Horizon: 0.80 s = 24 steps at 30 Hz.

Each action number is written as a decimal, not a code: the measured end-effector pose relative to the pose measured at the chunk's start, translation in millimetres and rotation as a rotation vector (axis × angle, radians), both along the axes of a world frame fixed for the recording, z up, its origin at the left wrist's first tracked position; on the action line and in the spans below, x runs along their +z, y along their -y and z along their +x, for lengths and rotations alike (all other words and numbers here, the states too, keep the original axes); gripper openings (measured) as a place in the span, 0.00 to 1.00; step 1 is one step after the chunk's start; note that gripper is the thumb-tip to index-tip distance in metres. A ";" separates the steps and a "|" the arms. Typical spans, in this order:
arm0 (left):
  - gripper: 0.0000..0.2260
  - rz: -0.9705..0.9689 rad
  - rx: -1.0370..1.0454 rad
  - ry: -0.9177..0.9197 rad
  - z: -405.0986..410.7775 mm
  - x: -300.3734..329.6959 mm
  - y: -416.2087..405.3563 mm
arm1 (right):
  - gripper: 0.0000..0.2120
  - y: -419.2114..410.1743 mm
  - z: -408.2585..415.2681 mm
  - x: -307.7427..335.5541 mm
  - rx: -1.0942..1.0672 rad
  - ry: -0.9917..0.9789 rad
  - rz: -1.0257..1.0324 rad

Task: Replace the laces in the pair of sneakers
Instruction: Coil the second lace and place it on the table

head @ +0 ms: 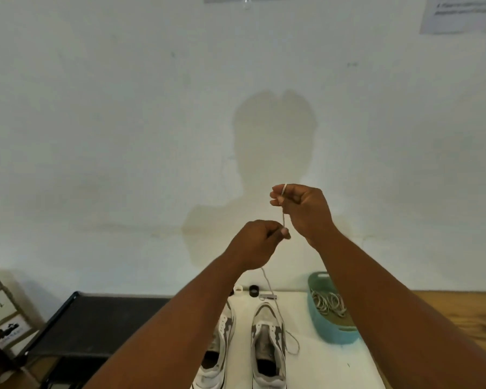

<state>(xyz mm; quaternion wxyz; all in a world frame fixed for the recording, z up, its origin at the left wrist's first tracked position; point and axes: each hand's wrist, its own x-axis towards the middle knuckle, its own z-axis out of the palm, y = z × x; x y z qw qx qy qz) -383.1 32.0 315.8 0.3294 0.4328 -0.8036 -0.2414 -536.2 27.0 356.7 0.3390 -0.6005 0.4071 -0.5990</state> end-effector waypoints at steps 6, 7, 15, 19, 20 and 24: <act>0.15 -0.179 0.001 0.026 21.2 45.6 14.3 | 0.08 23.1 -6.7 -12.9 0.171 -0.362 0.029; 0.16 -0.169 0.006 0.012 25.1 53.2 20.5 | 0.09 21.7 -6.1 -15.3 0.219 -0.355 0.062; 0.16 0.219 0.050 -0.379 40.1 61.0 47.6 | 0.15 6.2 12.0 -10.5 0.520 0.068 0.175; 0.16 0.304 0.048 -0.484 34.6 43.6 44.8 | 0.13 10.9 20.3 10.3 0.373 0.235 0.124; 0.16 0.279 0.059 -0.459 31.6 40.4 42.0 | 0.12 13.5 20.8 16.1 0.327 0.260 0.109; 0.16 0.036 0.058 -0.254 23.6 36.9 25.6 | 0.09 22.7 19.3 33.2 0.119 0.162 0.011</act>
